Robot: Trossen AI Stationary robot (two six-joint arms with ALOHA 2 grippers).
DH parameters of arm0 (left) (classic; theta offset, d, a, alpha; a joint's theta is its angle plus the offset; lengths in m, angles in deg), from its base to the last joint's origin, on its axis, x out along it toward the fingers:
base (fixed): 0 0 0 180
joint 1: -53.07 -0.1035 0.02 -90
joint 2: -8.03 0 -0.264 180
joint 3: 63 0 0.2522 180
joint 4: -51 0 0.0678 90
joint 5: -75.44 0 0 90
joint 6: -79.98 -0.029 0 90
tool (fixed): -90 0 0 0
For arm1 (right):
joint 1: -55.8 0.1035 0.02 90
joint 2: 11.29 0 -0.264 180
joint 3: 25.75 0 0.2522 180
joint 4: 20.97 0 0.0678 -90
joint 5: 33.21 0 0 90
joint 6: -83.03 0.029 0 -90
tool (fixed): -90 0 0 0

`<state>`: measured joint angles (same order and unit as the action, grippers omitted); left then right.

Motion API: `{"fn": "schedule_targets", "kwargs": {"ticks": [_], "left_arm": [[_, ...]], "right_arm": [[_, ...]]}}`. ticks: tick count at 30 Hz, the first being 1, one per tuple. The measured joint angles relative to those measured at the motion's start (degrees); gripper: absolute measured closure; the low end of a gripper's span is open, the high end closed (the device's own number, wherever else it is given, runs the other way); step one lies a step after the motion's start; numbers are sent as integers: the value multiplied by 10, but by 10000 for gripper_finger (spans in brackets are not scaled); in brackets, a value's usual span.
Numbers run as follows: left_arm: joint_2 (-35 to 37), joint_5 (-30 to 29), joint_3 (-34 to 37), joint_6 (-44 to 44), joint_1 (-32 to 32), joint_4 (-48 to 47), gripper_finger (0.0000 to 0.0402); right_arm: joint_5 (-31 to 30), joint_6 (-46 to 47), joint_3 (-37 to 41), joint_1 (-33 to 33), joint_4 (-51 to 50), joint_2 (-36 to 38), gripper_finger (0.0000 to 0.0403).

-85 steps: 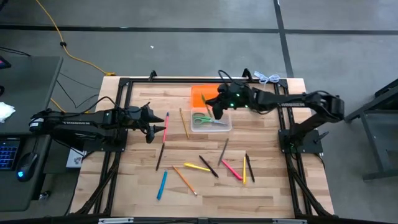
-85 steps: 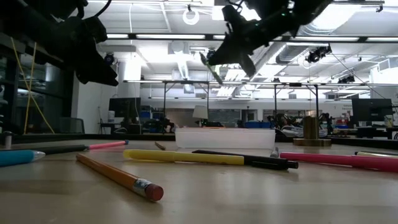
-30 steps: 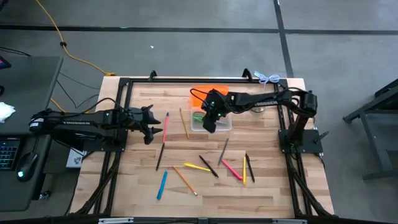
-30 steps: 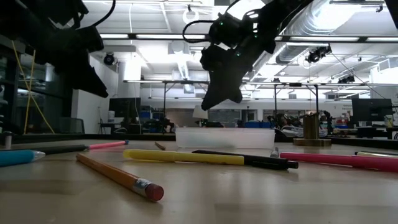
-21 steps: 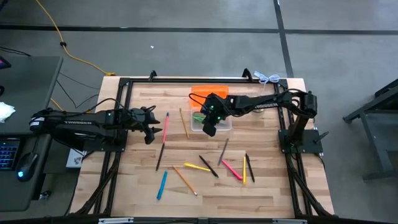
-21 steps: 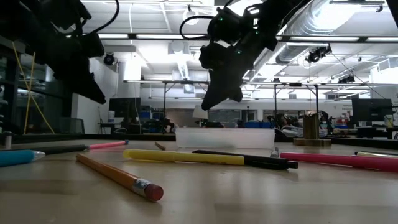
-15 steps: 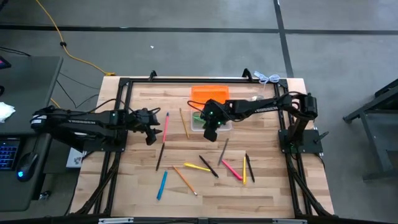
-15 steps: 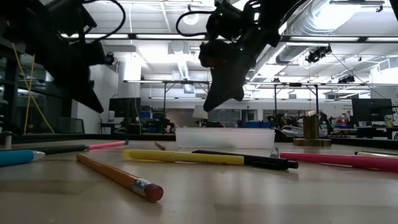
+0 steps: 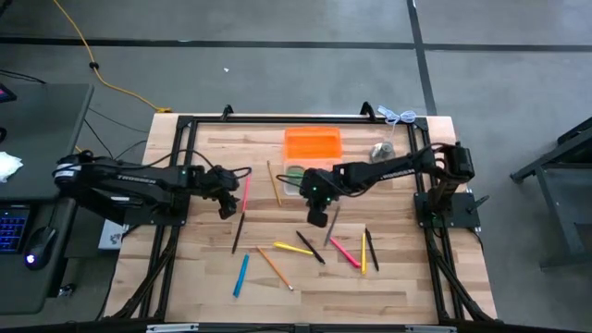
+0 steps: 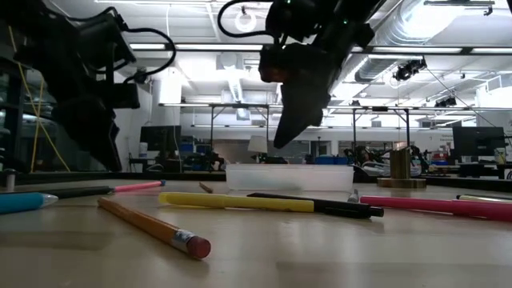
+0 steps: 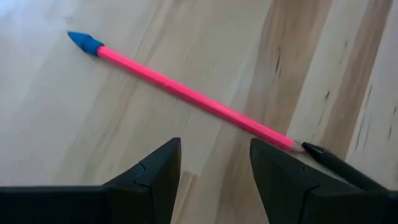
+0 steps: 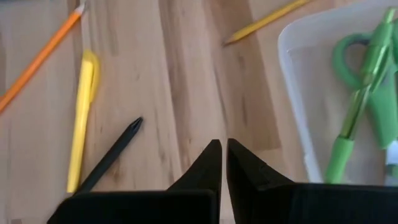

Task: Pick & place school supplies into a supply box
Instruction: Put the pink highlighter into the supply box

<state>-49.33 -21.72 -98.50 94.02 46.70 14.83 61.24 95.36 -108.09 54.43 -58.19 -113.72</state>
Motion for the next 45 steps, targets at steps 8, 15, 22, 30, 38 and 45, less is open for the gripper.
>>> {"fn": "schedule_targets", "kwargs": {"ticks": [8, 15, 22, 30, 38, 45], "left_arm": [[-9, 0, 0, 24, 0, 16, 179], [-9, 0, 0, 45, 0, 25, 179], [-8, -8, 0, 45, 0, 25, 179], [-8, -14, 0, 45, 0, 25, 179], [-8, -16, 0, 43, 0, 23, 179], [-8, -16, 0, 43, 0, 21, 179]], "right_arm": [[0, 32, 0, 35, -23, 0, 403], [-17, 70, 0, 71, -70, 0, 403], [-27, 122, 0, 103, -104, 1, 403], [-26, 186, 0, 136, -142, 1, 403], [-21, 246, 0, 175, -169, 1, 403], [-21, 299, 0, 206, -181, 1, 403]]}}
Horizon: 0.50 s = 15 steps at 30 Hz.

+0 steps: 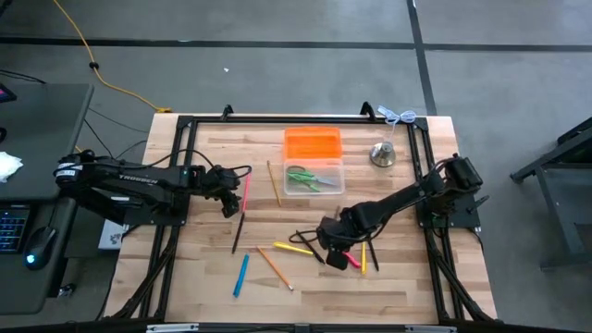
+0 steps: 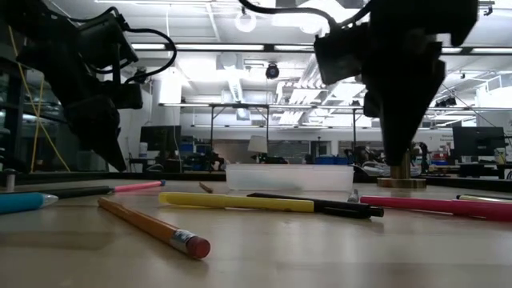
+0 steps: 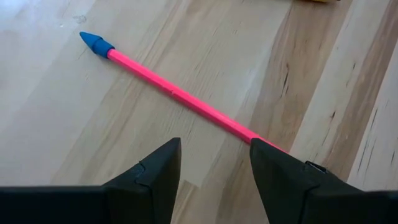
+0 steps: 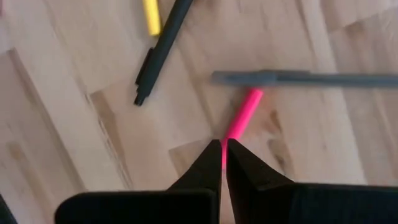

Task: Pick & place school supplies into a supply box
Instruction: Put the pink highlighter into the supply box

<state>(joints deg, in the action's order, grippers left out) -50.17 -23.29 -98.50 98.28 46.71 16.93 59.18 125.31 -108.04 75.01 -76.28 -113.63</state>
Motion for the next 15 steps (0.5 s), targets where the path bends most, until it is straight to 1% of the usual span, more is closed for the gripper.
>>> {"fn": "schedule_targets", "kwargs": {"ticks": [3, 6, 15], "left_arm": [[0, 0, 0, 0, 0, 0, 179], [0, 0, 0, 0, 0, 0, 179], [0, 0, 0, 0, 0, 0, 179]], "right_arm": [[10, 12, 0, 10, 0, 0, 399], [27, 21, 0, 18, 0, 0, 387], [38, 68, 0, 34, -18, 0, 323]]}}
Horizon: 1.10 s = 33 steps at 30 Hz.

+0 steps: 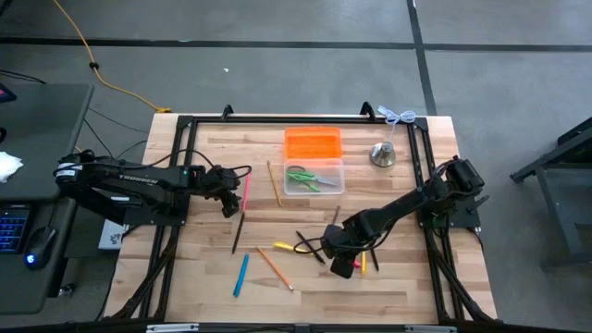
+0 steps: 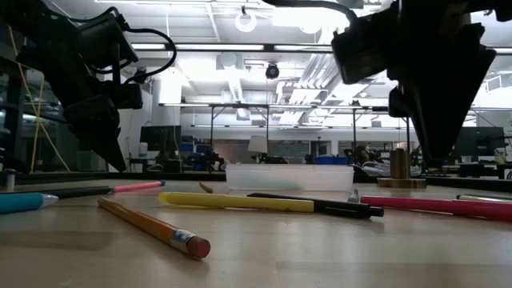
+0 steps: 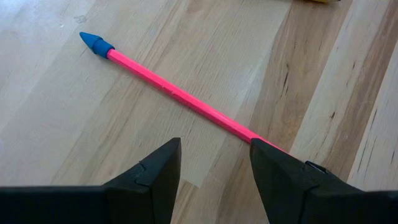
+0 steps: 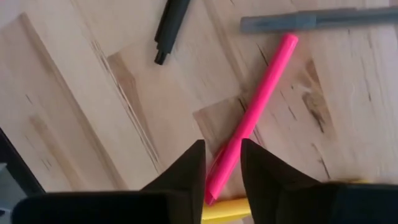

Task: Pick & place school supplies into a supply box
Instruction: Put the pink highlighter into the supply box

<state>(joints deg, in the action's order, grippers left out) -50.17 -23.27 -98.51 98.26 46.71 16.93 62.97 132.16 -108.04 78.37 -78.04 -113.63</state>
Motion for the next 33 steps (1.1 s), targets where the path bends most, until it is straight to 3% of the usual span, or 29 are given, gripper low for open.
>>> {"fn": "schedule_targets", "kwargs": {"ticks": [17, 33], "left_arm": [[0, -15, 0, 0, 0, 0, 179], [0, -24, 0, 0, 0, 0, 179]], "right_arm": [[8, 108, 0, 0, -2, 0, 294], [13, 124, 0, -1, -7, -24, 294]]}}
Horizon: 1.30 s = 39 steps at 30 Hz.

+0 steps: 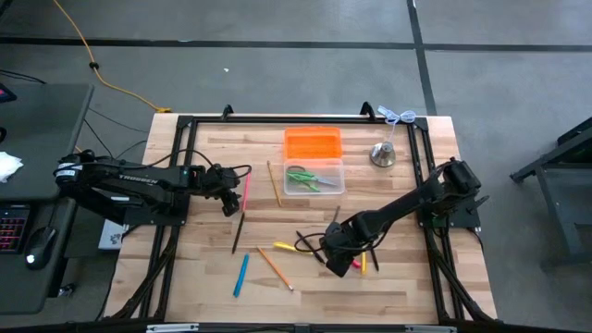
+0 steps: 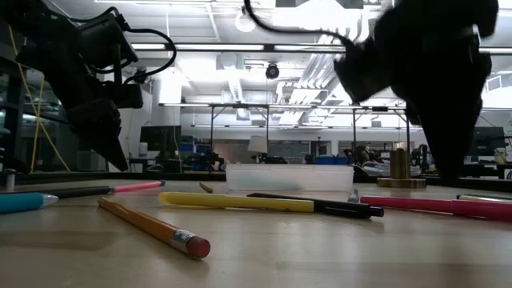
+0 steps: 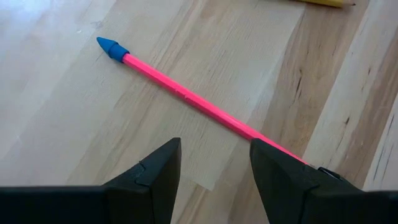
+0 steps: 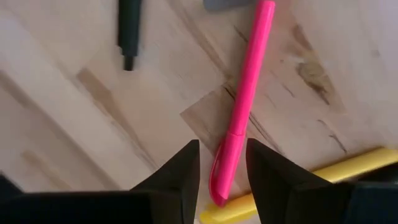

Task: Pick & place school supplies into a supply box
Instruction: Put the pink highlighter into the supply box

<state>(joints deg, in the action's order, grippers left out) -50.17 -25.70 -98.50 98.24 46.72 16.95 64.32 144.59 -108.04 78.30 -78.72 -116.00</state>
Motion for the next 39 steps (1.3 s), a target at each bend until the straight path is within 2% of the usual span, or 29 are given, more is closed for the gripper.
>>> {"fn": "schedule_targets", "kwargs": {"ticks": [11, 21, 39], "left_arm": [[0, -1, 0, 0, 0, 0, 179], [0, -1, 0, 0, 0, 0, 179], [0, -1, 0, 0, 0, 0, 179]], "right_arm": [[-6, -3, -2, -7, 9, -53, 295], [-21, -1, -1, -7, 12, -54, 298], [-33, 23, 0, -8, 6, -55, 395]]}}
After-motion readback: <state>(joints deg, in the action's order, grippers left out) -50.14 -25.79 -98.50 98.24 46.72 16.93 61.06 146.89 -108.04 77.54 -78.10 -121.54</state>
